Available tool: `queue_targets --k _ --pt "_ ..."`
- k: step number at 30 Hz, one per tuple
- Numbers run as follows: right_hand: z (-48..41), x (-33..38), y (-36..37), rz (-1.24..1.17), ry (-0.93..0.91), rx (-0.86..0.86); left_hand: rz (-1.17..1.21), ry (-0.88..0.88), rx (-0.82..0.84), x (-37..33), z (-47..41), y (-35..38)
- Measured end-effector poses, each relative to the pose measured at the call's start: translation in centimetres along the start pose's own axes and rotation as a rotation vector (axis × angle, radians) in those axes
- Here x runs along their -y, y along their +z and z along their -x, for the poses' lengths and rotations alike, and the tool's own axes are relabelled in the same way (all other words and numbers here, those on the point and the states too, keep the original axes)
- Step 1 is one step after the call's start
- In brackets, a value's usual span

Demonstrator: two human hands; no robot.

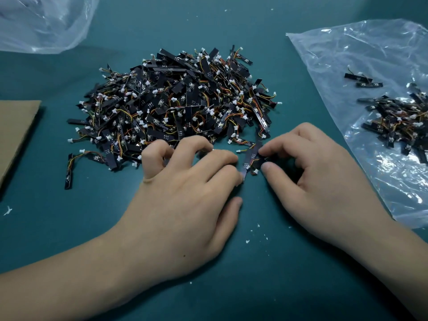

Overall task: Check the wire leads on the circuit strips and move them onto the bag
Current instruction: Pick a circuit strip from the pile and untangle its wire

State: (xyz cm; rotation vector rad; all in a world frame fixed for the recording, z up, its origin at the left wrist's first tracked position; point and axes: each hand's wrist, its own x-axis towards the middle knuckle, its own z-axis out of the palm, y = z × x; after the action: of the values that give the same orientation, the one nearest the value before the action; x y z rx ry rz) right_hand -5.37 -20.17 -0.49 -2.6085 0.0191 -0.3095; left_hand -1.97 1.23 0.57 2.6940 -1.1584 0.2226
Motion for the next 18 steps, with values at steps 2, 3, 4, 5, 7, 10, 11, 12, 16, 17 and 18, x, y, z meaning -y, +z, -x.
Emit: queue_targets --k 2,3,4,5,7,10,11,12,16,17,18 --pt "0.0 0.1 0.0 0.013 -0.002 0.004 -0.039 0.024 -0.036 0.5 -0.4 -0.1" --pt "0.1 0.1 -0.1 0.028 -0.004 0.008 -0.050 0.028 -0.047 0.8 -0.6 -0.1" --pt "0.1 0.1 -0.1 0.039 -0.003 0.011 -0.050 0.026 -0.056 0.9 -0.7 -0.2" --pt "0.0 0.1 0.0 0.040 0.004 0.007 -0.043 0.020 -0.062 1.0 -0.8 -0.2" --pt "-0.1 0.0 0.0 0.029 0.039 -0.012 -0.033 0.003 -0.071 1.0 -0.9 -0.2" --pt "-0.3 -0.1 0.1 0.007 0.082 -0.034 -0.019 -0.018 -0.117 1.0 -1.0 -0.1" --pt "-0.2 0.0 0.1 -0.019 0.080 -0.050 -0.005 -0.025 -0.148 1.0 -1.1 -0.2" --pt "-0.1 0.0 0.1 -0.050 0.071 -0.069 0.009 -0.034 -0.182 1.1 -1.3 -0.3" --pt "0.1 0.4 -0.1 -0.136 0.032 -0.049 0.092 -0.092 -0.275 1.5 -1.6 -0.8" --pt "0.1 0.5 -0.1 -0.139 0.021 -0.027 0.141 -0.104 -0.277 1.4 -1.5 -0.7" --pt "0.1 0.6 -0.3 -0.148 0.010 -0.014 0.191 -0.112 -0.274 1.2 -1.3 -0.6"
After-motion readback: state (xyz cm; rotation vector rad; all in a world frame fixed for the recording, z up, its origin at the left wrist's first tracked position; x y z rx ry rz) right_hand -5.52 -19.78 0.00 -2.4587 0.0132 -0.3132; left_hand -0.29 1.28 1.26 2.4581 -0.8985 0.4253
